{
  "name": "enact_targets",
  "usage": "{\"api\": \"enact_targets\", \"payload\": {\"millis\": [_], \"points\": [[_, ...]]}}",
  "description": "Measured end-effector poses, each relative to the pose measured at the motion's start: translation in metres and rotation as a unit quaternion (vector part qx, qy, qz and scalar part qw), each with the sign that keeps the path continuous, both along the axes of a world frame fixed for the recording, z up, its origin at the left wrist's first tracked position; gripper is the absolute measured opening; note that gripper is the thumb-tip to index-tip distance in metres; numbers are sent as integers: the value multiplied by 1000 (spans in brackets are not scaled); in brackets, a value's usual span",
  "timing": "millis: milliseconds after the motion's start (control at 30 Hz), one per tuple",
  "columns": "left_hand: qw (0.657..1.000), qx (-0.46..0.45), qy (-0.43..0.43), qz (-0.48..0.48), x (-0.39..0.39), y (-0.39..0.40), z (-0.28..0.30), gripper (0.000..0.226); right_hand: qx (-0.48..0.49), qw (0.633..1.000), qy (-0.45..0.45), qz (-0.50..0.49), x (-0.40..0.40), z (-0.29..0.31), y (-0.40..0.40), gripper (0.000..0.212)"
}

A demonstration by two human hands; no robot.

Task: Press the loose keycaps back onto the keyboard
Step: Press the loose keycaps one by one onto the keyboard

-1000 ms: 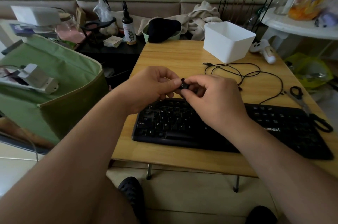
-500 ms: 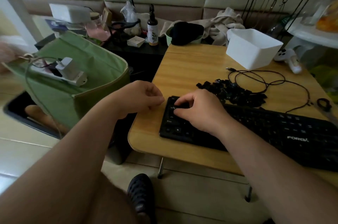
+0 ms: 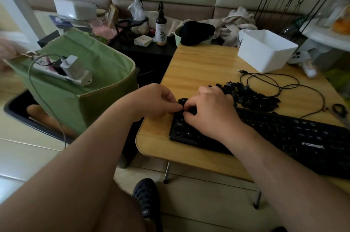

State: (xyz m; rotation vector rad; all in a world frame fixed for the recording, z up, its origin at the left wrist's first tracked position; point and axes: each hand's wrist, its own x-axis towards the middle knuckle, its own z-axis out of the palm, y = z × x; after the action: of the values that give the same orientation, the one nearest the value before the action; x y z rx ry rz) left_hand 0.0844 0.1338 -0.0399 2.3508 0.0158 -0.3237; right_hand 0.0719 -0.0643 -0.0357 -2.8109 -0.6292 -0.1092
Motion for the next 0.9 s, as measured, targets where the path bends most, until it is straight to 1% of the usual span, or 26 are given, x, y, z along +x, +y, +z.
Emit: {"api": "enact_targets", "payload": {"millis": [100,200,267,400,500,633,833,900], "points": [[1000,11,-13,-1,1,-2,-3,18,-26,1000,4,11,-1,0,1,25],[1000,17,-21,1,2,-2,-4,18,-30,999,7,11,1,1,3,26],[1000,14,-16,-1,3,-2,-3,17,1,1000,28,1,3,-1,3,21],[1000,-4,-5,6,3,-1,-3,15,110,991,74,-33,6,-8,4,10],[1000,-7,-1,9,4,-1,-3,15,138,984,99,-43,6,-10,7,11],[1000,2,2,15,4,-2,-3,14,132,983,117,-46,5,-9,7,12],[999,27,-1,28,3,-9,-4,13,90,990,98,-41,3,-9,11,15],[999,26,2,29,3,-9,-3,12,94,989,106,-42,4,-9,12,16]]}}
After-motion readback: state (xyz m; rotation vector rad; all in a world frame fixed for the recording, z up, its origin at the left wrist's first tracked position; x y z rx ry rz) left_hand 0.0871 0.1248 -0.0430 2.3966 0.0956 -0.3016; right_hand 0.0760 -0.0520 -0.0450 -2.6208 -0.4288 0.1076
